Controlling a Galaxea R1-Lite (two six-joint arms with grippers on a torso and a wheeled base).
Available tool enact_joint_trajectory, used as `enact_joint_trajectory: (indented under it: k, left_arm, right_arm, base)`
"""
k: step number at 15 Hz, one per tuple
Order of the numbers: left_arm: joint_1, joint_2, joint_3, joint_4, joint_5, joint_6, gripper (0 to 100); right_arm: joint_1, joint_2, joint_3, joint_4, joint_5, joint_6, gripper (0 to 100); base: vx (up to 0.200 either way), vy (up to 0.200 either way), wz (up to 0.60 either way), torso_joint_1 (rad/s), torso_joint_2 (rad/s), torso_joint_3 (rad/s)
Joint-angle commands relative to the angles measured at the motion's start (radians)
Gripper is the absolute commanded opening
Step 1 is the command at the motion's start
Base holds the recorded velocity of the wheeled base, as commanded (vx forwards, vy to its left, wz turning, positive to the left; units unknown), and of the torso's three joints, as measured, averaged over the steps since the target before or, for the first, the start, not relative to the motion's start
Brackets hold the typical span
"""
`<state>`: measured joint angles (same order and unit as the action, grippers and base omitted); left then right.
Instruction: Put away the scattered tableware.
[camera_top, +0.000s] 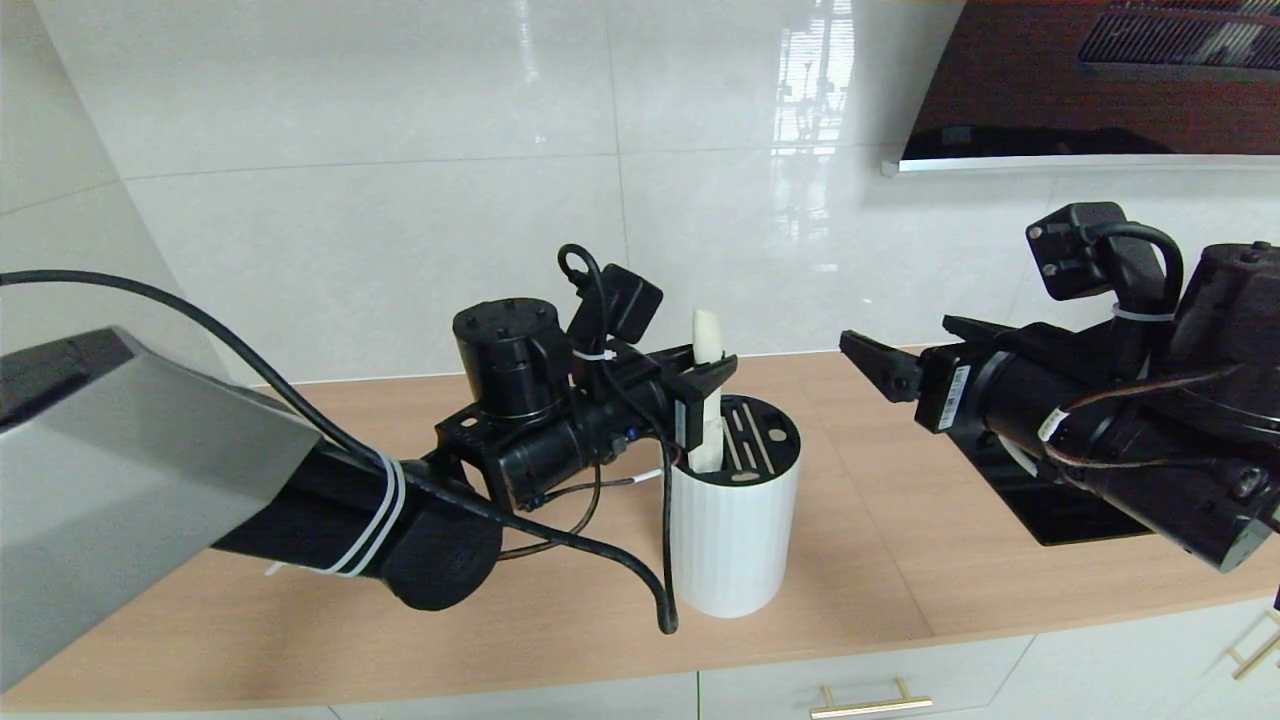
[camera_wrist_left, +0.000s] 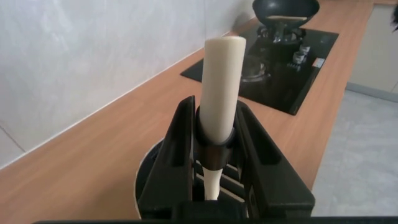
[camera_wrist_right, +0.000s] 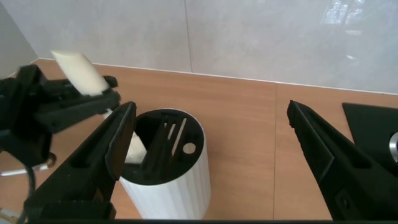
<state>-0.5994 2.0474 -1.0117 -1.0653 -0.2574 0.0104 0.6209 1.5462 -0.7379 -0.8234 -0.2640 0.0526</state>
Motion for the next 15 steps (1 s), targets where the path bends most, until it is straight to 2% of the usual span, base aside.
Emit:
enact_joint_trajectory:
  k: [1, 5, 15]
  left_arm:
    - [0.000, 0.034, -0.002, 0.002, 0.000, 0.000, 0]
    - [-0.017, 0.115, -0.004, -0.099, -0.002, 0.003, 0]
    - [-0.028, 0.154, -0.034, -0.102, 0.004, 0.003, 0]
  right_arm:
    - [0.000, 0.003, 0.000, 0.000, 0.000, 0.000, 100]
    - [0.000, 0.006, 0.000, 0.000, 0.000, 0.000, 100]
    - [0.003, 0.006, 0.002, 0.000, 0.000, 0.000, 100]
  base:
    - [0.000, 0.000, 0.00, 0.000, 0.00, 0.000]
    - [0.000, 0.000, 0.00, 0.000, 0.00, 0.000]
    - [0.000, 0.000, 0.00, 0.000, 0.00, 0.000]
